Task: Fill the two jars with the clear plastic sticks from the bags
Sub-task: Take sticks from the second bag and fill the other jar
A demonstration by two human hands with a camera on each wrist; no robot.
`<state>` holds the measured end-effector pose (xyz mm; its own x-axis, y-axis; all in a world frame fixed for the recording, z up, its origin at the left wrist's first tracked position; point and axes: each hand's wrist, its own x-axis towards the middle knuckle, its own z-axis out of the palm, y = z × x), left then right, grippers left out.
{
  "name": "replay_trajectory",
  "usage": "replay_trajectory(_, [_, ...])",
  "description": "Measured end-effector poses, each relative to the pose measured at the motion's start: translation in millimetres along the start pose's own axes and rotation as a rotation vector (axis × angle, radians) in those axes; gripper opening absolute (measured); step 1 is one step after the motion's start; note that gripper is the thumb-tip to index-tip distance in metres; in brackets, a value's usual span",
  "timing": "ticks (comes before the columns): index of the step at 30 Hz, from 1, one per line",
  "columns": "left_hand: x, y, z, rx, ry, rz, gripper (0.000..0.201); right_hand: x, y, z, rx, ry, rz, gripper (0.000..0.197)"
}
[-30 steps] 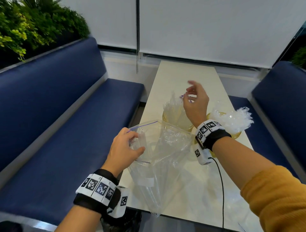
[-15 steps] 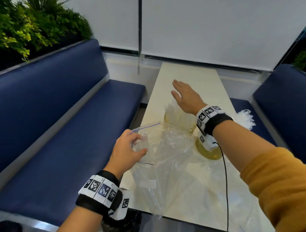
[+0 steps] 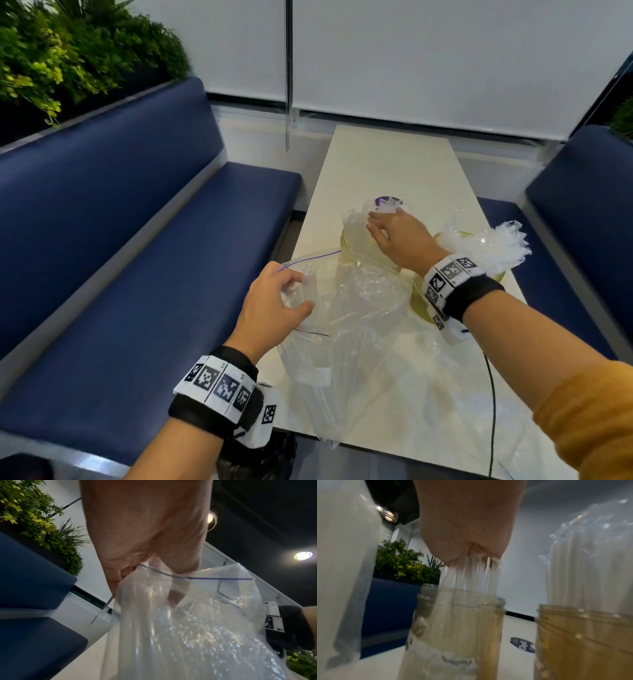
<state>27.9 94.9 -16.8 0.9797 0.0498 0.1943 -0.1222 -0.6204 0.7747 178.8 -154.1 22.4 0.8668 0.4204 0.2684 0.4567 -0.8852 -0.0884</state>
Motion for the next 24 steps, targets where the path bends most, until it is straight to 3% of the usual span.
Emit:
replay_trajectory(4, [1.4,10.6,1.1,-0.007,-0.024,0.027,0.034,4.2,-16.5,-46.4,0.07,0.267,-0.01,0.041])
replay_trajectory(7, [2.1,15.7,4.5,-0.029,-0.031,0.029,0.038,-1.7,-53.4,-80.7,0.208,0.313,-0.08,0.045])
replay_trajectory(9, [1.8,17.0,7.1,-0.071,-0.028,0.033,0.043,-16.1,-86.5,-86.0,0.236,0.146,-0.139,0.043])
replay_trajectory(11, [1.5,17.0,7.3,-0.123,-0.038,0.022,0.049,-32.8,-111.9,-74.9,0.126,-0.127,-0.137,0.032])
replay_trajectory(14, [-1.5,15.7,4.5,-0.259,-0.098,-0.022,0.061,-52.3,-129.2,-58.5,0.068,-0.403,-0.13,0.041])
replay_trajectory(18, [-5.3,10.2,2.5,-0.389,-0.13,-0.068,0.071,-61.2,-135.4,-44.8,0.221,-0.505,-0.114,0.06])
replay_trajectory(21, [-7.4,10.8,1.4,-0.491,-0.144,-0.117,0.073,-60.2,-142.8,-27.0,0.138,-0.45,-0.054,0.077])
replay_trajectory(24, [-9.1,13.3,-1.1,-0.536,-0.144,-0.11,0.072,-55.5,-150.5,-15.5,0.063,-0.383,0.004,0.076])
